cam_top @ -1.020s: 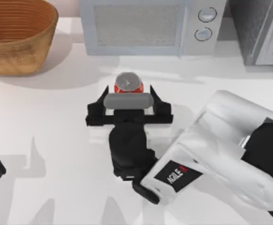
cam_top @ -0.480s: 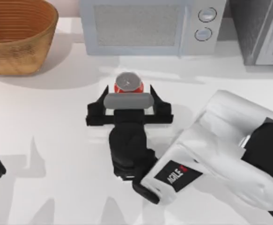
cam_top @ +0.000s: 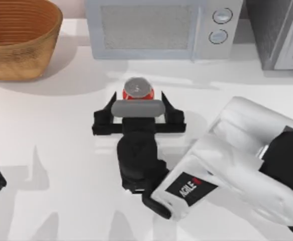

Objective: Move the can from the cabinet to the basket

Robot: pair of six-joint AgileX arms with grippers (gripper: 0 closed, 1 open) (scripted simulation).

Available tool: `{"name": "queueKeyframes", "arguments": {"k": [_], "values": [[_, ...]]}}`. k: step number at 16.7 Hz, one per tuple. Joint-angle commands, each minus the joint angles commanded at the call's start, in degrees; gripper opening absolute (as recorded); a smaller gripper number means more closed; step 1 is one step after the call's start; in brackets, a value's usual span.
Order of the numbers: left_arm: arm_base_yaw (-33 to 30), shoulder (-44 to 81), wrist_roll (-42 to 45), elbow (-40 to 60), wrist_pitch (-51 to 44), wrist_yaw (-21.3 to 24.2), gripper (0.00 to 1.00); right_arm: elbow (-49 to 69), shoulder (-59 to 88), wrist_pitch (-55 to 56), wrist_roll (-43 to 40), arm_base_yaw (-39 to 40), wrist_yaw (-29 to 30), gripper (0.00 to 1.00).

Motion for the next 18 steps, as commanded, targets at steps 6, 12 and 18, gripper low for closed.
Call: {"name": "queueKeyframes", "arguments": {"k": [6, 12, 18], "values": [[0.0, 0.0, 0.0, 0.0, 0.0, 0.0, 1.0, -10.21, -2.96, 5.34, 0.41, 8.04, 8.02, 1.0], [0.0, 0.0, 0.0, 0.0, 0.0, 0.0, 1.0, -12.7, -4.23, 7.46, 0.64, 10.36, 10.44, 1.0], [0.0, 0.0, 0.0, 0.0, 0.0, 0.0, 1.0, -21.3, -6.48, 13.58, 0.49, 7.75, 7.8, 1.0]]}}
